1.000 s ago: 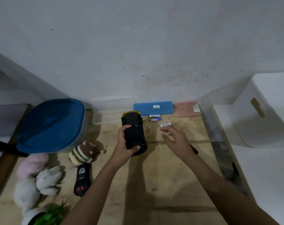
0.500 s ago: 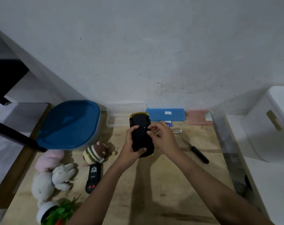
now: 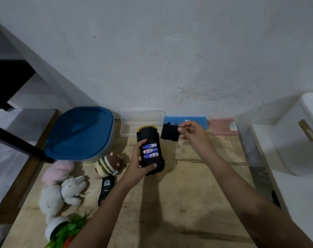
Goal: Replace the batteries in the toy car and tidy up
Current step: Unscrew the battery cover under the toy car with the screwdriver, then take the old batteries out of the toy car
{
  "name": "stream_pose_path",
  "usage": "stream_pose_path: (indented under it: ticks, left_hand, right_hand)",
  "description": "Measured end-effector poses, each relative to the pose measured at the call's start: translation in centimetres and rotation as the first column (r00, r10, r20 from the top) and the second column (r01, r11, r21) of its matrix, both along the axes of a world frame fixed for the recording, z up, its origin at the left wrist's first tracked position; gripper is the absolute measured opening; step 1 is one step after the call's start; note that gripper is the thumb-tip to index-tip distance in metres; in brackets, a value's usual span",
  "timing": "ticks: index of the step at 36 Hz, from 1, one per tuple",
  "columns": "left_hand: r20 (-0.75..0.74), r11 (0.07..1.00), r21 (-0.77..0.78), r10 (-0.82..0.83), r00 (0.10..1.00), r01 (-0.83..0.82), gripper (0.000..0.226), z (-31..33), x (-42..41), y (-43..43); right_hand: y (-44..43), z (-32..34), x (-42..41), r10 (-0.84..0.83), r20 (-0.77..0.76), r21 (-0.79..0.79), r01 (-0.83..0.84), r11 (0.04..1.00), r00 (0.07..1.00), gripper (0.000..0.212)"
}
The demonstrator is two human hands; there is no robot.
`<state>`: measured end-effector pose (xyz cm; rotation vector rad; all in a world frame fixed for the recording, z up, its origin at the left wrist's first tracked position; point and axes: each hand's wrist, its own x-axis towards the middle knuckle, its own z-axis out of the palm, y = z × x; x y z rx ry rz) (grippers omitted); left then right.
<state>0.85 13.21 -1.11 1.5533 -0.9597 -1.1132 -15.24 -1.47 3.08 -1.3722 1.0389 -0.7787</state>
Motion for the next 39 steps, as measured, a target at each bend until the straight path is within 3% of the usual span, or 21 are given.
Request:
stream_pose_path:
  ticks: [2,5,9,14,18,23,30,39]
  left_hand:
    - [-0.017,0.999,0.003,0.037,0.999,-0.037,0.079,-0.3,0.5,0.3]
    - [-0.032,0.997,0.011,0.078,0.996,-0.078,0.082,-0.9,1.1,0.7]
    - [-0.033,0.998,0.019,0.060,0.998,-0.060,0.085,-1.1,1.2,0.6]
    - [-0.052,0.999,0.031,0.007,0.999,-0.006,0.090,-0.9,0.8,0.1]
    - [-0.041,1.000,0.017,0.001,0.999,0.000,0.092,-0.6,0.3,-0.3]
    - [-0.026,0.999,-0.040,0.027,0.999,-0.028,0.094,0.2,-0.2,-1.2]
    - [-0.011,0.990,-0.123,0.070,0.998,-0.070,0.093,1.9,-0.5,-2.8]
    - [-0.030,0.977,-0.188,0.099,0.995,-0.103,0.093,3.1,-0.8,-3.7]
  right_hand:
    - [-0.7,-0.9,-1.7,-0.065,-0.025,0.000,0.065,0.998,0.998,0.017]
    - [-0.5,-3.8,-4.3,-0.118,-0.202,0.015,0.123,0.992,0.972,0.012]
    - [0.9,-8.3,-6.5,-0.096,-0.413,0.081,0.142,0.987,0.905,0.027]
    - [1.5,-9.0,-7.0,0.033,-0.584,0.048,-0.006,0.999,0.811,0.033]
    - [1.6,-7.6,-6.5,0.088,-0.696,-0.065,-0.185,0.981,0.713,0.013]
    - [2.5,-2.4,-1.2,0.162,-0.458,-0.237,-0.296,0.926,0.874,0.027]
    - [3.4,-0.1,2.5,0.191,-0.485,-0.330,-0.380,0.864,0.854,0.039]
    - [3.6,0.8,3.8,0.184,-0.298,-0.167,-0.241,0.956,0.937,0.040]
